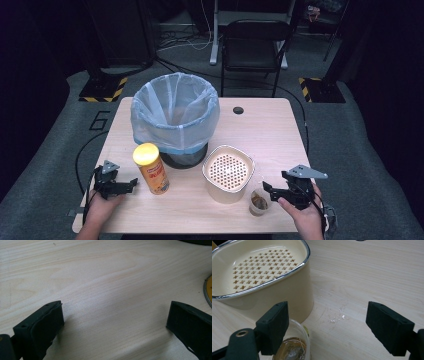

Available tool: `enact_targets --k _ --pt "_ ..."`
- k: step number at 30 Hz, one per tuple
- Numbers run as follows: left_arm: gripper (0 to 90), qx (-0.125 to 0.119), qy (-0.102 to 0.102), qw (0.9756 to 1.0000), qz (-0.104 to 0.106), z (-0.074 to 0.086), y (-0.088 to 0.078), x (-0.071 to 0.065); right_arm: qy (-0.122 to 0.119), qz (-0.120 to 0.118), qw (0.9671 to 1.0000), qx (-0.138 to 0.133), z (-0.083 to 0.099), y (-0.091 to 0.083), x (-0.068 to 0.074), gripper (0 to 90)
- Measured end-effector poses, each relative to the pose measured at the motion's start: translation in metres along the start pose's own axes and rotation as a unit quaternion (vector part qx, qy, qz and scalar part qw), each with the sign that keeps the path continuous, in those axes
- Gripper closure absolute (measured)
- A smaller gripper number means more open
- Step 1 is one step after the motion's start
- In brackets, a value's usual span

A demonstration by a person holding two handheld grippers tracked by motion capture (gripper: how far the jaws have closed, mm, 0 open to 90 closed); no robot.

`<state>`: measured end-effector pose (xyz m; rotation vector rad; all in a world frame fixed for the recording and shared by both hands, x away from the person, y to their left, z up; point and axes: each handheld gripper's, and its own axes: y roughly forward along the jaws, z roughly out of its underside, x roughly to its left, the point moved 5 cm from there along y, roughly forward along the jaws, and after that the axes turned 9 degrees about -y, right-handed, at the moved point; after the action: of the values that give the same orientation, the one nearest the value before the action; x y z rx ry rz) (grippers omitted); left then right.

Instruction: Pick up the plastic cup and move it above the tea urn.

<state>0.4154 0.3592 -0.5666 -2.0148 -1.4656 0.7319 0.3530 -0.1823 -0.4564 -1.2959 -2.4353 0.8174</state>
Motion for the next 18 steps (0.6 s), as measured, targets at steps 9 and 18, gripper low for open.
enact_targets --k 9,18 --pt "0.7 0.000 0.000 1.0000 0.000 0.000 0.000 0.000 -0.024 -0.023 0.9994 0.001 0.005 0.001 0.033 13.9" --pt "0.7 0.000 0.000 1.0000 0.000 0.000 0.000 0.000 -0.037 -0.023 0.9990 0.010 0.016 0.012 0.047 14.0"
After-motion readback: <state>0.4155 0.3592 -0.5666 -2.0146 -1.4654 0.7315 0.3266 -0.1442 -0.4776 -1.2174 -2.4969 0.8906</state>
